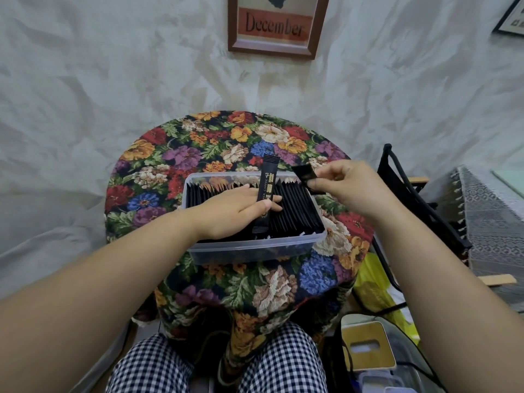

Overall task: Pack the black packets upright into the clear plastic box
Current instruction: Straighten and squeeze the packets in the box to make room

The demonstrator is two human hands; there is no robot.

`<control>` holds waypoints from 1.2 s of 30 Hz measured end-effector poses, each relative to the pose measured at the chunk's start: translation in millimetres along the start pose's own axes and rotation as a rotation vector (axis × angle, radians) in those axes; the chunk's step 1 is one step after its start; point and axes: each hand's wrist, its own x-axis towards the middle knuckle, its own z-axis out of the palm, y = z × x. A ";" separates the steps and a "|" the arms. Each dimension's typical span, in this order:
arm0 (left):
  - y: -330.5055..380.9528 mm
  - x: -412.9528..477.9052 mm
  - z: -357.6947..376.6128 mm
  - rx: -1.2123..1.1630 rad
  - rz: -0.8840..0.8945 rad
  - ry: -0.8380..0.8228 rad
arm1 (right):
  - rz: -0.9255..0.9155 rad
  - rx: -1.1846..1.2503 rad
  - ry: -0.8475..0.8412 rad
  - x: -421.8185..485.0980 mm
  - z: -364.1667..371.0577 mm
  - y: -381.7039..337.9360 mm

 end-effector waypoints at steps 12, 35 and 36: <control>0.4 10.2 -1.0 0.216 0.002 -0.053 | 0.168 -0.132 -0.153 13.2 20.6 3.3; -8.0 4.9 0.6 0.138 0.036 -0.023 | -0.010 -0.502 -0.117 21.6 48.7 -1.0; -7.8 4.7 0.3 0.136 0.036 -0.026 | -0.050 -0.514 -0.114 18.1 47.8 0.2</control>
